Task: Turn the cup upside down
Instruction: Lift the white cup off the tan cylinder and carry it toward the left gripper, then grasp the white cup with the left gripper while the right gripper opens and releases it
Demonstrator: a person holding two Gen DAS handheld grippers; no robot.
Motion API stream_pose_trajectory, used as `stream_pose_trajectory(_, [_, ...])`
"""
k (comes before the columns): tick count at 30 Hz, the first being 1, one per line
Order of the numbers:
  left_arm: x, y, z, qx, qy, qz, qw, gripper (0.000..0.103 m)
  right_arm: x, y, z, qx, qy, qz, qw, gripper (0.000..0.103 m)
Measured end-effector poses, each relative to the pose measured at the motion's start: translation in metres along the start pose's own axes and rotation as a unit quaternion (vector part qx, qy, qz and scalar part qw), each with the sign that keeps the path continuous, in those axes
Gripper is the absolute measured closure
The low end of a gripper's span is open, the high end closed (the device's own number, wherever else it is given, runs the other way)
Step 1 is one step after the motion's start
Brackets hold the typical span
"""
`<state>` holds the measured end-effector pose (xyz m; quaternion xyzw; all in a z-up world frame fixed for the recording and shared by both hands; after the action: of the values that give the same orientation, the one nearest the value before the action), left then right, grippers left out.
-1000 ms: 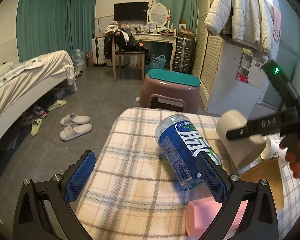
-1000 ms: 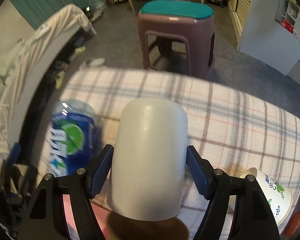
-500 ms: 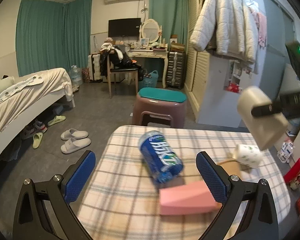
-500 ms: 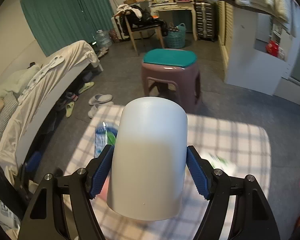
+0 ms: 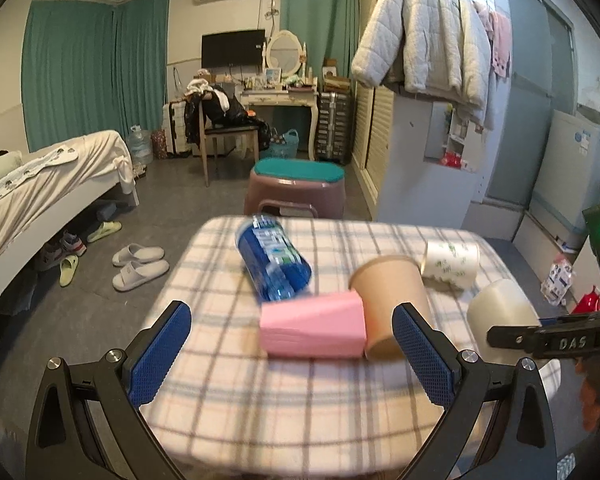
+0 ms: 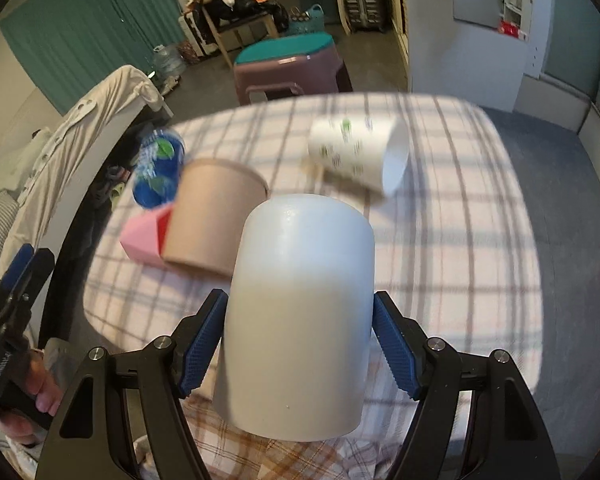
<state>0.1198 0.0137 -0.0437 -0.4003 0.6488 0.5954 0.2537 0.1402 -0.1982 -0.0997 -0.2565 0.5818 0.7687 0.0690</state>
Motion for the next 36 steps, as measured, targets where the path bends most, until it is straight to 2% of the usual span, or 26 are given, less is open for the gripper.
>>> stream_pose_trajectory(8, [0.037,-0.01,-0.015,-0.003,-0.015,0.035,0.9993,0.0,0.016,-0.023,-0.001,0.021,0.012,-0.003,1.0,0.03])
stream_pose_trajectory(17, [0.046,-0.019,-0.027,-0.005,-0.034,0.049,0.9982,0.0,0.013,-0.03,-0.004,0.023,0.015,-0.018,0.999,0.03])
stream_pose_trajectory(22, [0.046,-0.018,-0.027,-0.011,-0.037,0.052,0.9979,0.0,0.008,-0.011,-0.014,0.042,0.013,-0.053,0.998,0.02])
stream_pose_trajectory(23, [0.046,-0.019,-0.029,-0.01,-0.038,0.053,0.9978,0.0,0.007,-0.006,-0.015,0.043,0.013,-0.059,0.997,0.016])
stream_pose_trajectory(26, [0.044,-0.016,-0.036,-0.01,-0.042,0.054,0.9976,0.0,0.002,0.014,-0.02,0.052,0.018,-0.084,0.995,0.014])
stream_pose_trajectory(32, [0.039,-0.009,-0.075,0.01,-0.068,0.051,0.9963,0.0,0.003,0.052,-0.048,0.12,0.035,-0.118,0.985,0.011])
stream_pose_trajectory(36, [0.045,-0.014,-0.104,0.029,-0.073,0.075,0.9941,0.0,0.009,0.068,-0.072,0.156,0.04,-0.131,0.978,0.009])
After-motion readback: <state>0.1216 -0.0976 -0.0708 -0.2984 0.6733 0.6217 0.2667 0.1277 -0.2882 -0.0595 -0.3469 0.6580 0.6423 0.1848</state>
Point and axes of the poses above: each gripper's, at about its wrist camera, not at the fingertips, and y roughly against the way its jaws point, z to its left, x to its underside, the point moved 9 cm from there along -y, roughly the way its jaws point, and after that the axes turned 9 degrees about y, right-handed, at the moved point
